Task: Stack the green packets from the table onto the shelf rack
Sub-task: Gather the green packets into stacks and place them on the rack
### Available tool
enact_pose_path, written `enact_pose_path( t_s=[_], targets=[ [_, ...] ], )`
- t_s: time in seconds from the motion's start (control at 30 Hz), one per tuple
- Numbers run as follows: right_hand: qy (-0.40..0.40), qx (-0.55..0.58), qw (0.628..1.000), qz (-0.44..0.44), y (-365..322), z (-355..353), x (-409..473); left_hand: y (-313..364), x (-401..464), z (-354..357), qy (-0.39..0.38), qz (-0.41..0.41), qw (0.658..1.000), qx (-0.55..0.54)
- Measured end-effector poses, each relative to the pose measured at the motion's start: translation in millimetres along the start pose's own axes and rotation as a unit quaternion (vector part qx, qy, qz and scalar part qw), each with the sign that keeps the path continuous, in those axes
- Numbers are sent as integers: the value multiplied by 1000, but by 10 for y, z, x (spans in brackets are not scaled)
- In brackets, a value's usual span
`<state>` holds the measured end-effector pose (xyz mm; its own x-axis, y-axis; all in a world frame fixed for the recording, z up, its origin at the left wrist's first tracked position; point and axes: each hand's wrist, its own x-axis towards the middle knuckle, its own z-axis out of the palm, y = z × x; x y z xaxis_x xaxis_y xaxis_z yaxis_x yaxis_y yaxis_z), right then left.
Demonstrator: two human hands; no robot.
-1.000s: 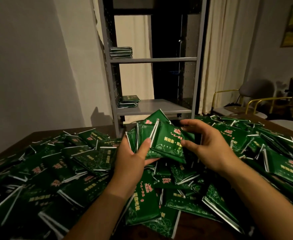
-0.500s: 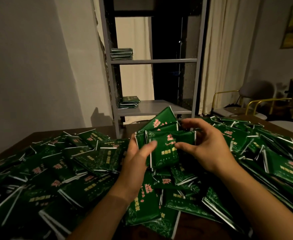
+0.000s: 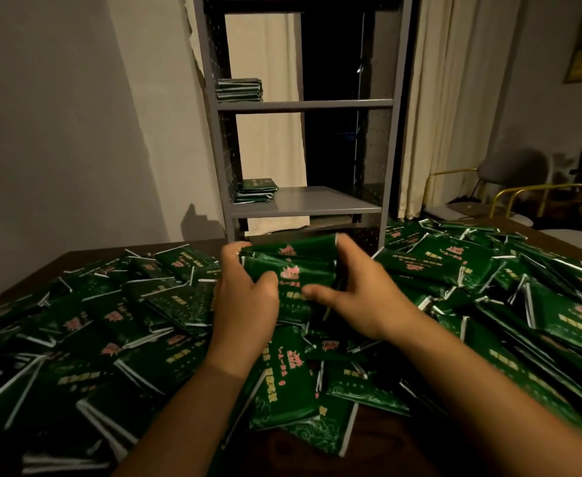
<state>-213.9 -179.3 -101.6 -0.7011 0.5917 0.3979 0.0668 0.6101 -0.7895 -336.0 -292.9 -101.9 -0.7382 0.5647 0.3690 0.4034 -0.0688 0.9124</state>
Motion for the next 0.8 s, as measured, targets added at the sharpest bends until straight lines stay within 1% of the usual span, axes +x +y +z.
enact_pose_path(
  t_s=[0.07, 0.13, 0.2, 0.27, 0.33, 0.43, 0.53, 0.6, 0.67, 0.7, 0.73, 0.77, 0.8],
  targets=[
    [-33, -35, 999, 17, 44, 19, 0, -33, 0, -11, -4, 12, 1000, 13],
    [-29, -33, 999, 15, 50, -6, -21, -45, -1, 3, -11, 14, 1000, 20],
    [-57, -36, 998, 6, 37, -14, -25, -86, 12, 30, -19, 6, 999, 44],
    [-94, -91, 991, -19, 47, 12, -34, -110, 9, 47, -23, 0, 997, 70],
    [-98, -113, 988, -27, 65, 27, -36, -105, -6, 43, -20, -2, 997, 80],
    [-90, -102, 991, -19, 53, 2, -21, -58, -20, 38, -13, -9, 996, 85],
    [-76, -13, 997, -22, -12, -70, -13, 42, -31, 4, 4, -13, 999, 50],
    [-75, 57, 995, -11, -70, -147, 2, 142, -31, -24, 18, -12, 1000, 6],
    [-67, 131, 989, 17, -152, -231, 12, 240, -29, -28, 28, -36, 997, -58],
    [-56, 184, 981, 40, -206, -258, 15, 295, -20, -6, 19, -74, 991, -107],
    [-47, 238, 968, 65, -261, -275, 10, 376, -19, 31, 4, -130, 980, -153],
    [-42, 277, 956, 88, -304, -259, -4, 423, -14, 79, -4, -190, 961, -199],
    [-45, 292, 950, 105, -346, -236, -9, 447, 3, 136, -15, -234, 941, -243]
  ],
)
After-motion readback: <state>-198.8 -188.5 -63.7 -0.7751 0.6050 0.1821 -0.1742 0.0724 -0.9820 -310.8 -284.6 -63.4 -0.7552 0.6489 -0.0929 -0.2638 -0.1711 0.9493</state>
